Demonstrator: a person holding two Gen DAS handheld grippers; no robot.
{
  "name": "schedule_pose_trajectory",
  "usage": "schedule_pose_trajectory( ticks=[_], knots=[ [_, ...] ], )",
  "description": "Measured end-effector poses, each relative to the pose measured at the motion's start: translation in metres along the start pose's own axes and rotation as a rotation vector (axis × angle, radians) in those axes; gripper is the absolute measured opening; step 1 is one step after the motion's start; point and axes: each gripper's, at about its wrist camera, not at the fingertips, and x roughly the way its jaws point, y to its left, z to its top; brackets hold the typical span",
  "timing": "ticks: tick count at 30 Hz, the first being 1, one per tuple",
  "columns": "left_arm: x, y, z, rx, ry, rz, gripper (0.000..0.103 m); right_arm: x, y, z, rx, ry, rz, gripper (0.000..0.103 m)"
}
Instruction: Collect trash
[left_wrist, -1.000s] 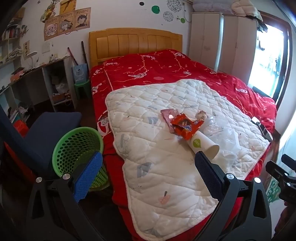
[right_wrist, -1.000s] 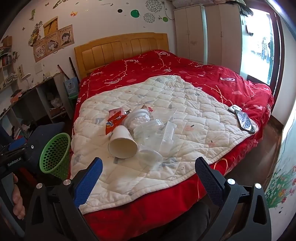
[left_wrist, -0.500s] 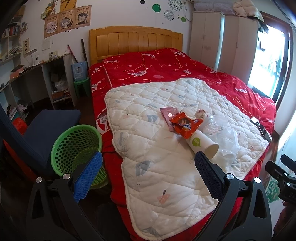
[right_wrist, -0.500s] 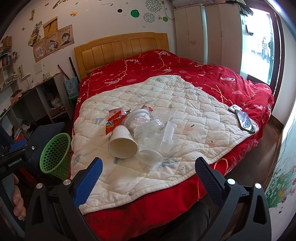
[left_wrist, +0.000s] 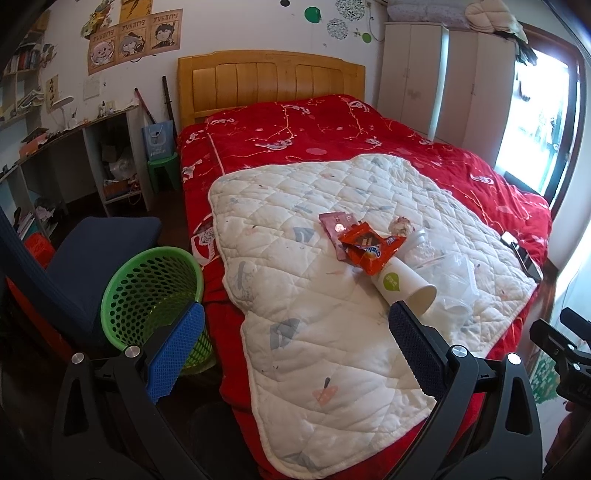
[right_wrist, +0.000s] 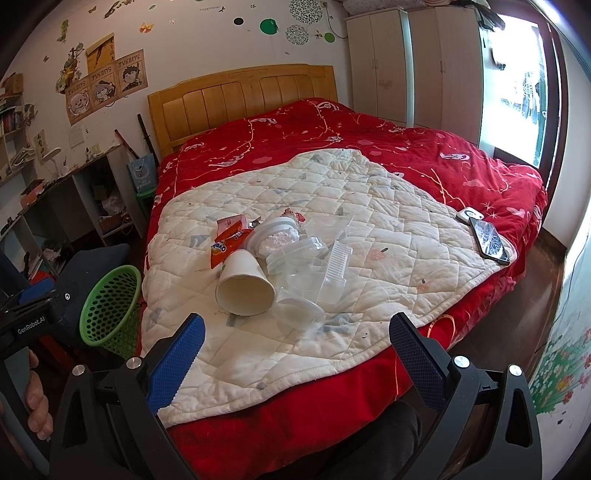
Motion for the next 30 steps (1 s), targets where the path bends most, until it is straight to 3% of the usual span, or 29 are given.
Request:
schedule_pose_trajectory(
  ticks=[30],
  knots=[
    [0.013, 0.002, 0.006, -0.011, 0.023, 0.001, 0.098, 0.013, -0.003, 0.007, -0.013, 0.006, -0.006, 0.097]
  ],
)
